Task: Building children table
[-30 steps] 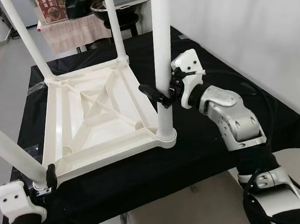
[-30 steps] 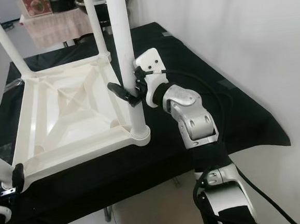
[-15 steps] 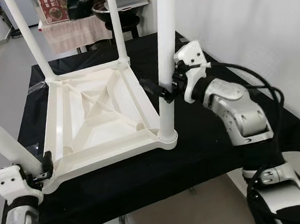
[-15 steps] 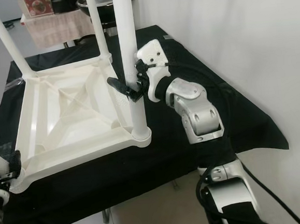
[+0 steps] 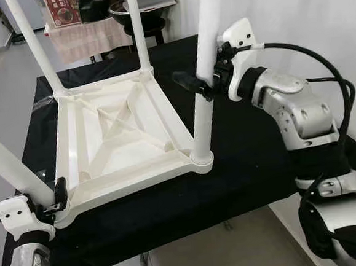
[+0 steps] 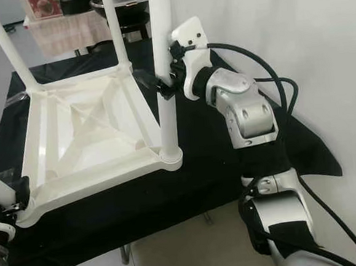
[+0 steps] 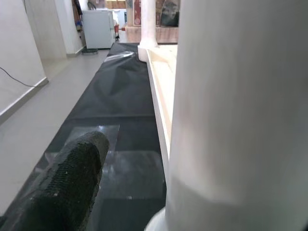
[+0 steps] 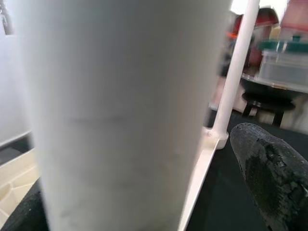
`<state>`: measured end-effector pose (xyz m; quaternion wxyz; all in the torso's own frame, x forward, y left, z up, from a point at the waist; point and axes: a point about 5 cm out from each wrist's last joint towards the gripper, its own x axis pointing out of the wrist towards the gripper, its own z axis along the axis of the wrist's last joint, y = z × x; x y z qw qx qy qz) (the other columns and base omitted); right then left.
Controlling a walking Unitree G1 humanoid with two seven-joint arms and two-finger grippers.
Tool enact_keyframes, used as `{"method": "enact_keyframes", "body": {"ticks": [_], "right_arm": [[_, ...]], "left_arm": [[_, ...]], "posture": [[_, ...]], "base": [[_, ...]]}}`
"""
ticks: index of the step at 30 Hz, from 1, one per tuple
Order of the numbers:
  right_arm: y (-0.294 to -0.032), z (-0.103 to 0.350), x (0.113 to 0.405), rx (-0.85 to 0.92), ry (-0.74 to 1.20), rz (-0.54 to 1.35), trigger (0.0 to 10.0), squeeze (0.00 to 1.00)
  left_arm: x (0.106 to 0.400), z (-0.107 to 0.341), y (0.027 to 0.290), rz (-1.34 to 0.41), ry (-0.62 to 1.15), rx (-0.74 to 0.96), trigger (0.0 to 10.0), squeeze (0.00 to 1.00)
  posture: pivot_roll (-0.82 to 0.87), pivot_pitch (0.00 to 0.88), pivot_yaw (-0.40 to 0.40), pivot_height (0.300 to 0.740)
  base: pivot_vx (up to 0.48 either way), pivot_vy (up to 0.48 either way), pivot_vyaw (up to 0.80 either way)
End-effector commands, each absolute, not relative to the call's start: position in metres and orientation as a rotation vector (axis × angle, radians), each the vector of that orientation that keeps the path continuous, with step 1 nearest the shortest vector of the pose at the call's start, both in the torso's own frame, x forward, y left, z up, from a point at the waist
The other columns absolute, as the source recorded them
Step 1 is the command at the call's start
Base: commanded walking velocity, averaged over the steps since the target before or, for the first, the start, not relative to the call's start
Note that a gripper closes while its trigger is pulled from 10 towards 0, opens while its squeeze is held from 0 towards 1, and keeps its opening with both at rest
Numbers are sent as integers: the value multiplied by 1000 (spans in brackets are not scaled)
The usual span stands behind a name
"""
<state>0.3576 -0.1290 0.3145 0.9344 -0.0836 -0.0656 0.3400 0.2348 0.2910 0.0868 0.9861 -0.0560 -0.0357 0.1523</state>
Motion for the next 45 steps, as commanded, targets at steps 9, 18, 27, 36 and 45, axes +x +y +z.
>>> {"method": "enact_keyframes", "body": {"ticks": [9,18,27,36,45], "right_arm": [[-146,337,352,-48,-118,597,10000,0],[-146,353,345,-59,-180,633,10000,0],[-138,354,338,-90,-202,706,0,0],[-132,349,337,-99,-185,727,0,0],[-123,331,339,-87,-134,739,0,0]], "left_arm": [[227,75,298,340,-40,-117,10000,0],[230,76,297,334,-50,-117,10000,0],[231,75,297,330,-54,-131,0,0],[232,75,298,323,-54,-135,0,0],[234,80,302,326,-65,-128,0,0]], "posture": [[-117,71,40,740],[-120,68,41,740],[-119,65,41,740],[-115,63,43,740],[-106,59,43,740]], "base": [[0,0,0],[0,0,0],[0,0,0],[0,0,0],[0,0,0]]}}
